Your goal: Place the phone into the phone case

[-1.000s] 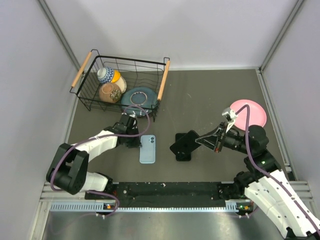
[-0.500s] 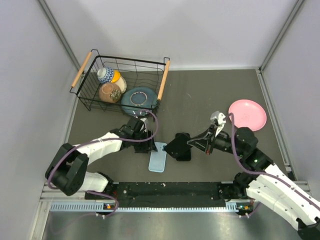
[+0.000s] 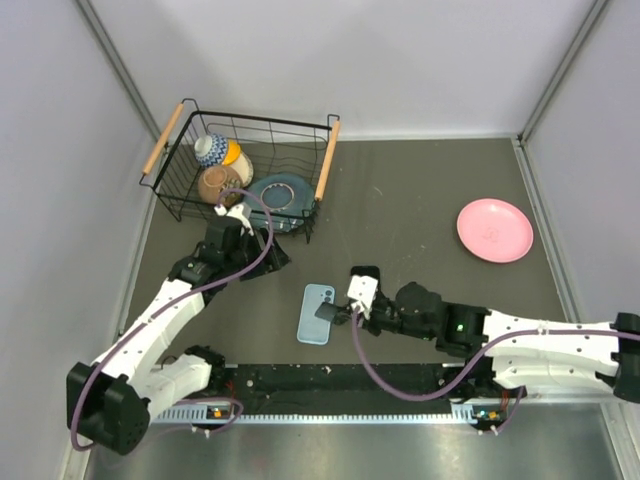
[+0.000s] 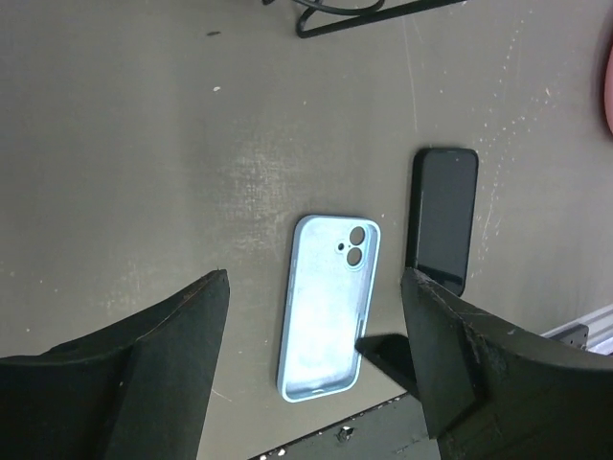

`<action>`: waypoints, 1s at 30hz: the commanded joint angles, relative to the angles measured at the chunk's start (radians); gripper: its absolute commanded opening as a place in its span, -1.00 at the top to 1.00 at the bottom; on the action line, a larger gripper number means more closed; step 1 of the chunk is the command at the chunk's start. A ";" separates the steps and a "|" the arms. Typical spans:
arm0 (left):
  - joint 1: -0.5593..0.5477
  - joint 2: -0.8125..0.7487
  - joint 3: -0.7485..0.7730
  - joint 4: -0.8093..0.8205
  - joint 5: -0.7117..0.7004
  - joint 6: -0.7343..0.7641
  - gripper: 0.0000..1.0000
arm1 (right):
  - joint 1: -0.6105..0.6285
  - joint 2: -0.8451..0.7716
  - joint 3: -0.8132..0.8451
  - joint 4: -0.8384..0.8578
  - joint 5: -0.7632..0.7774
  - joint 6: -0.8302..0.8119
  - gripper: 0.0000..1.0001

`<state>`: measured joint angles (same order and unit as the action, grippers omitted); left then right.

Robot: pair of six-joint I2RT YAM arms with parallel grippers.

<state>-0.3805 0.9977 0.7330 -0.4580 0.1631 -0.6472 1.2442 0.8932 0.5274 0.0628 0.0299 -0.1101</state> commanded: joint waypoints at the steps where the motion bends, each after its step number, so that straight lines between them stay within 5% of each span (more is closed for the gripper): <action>1: 0.029 -0.010 0.008 -0.045 0.035 0.029 -0.54 | 0.066 0.055 0.063 0.213 0.231 -0.178 1.00; 6: 0.037 0.005 -0.018 -0.036 0.070 0.026 -0.53 | 0.087 0.098 0.023 0.357 0.202 -0.235 1.00; 30: 0.042 0.028 -0.070 0.005 0.170 0.052 -0.45 | 0.178 0.337 0.034 0.408 0.294 -0.404 1.00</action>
<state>-0.3435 1.0111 0.6750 -0.4934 0.2840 -0.6102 1.3762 1.1839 0.5232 0.3798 0.2497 -0.4469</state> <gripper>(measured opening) 0.727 0.041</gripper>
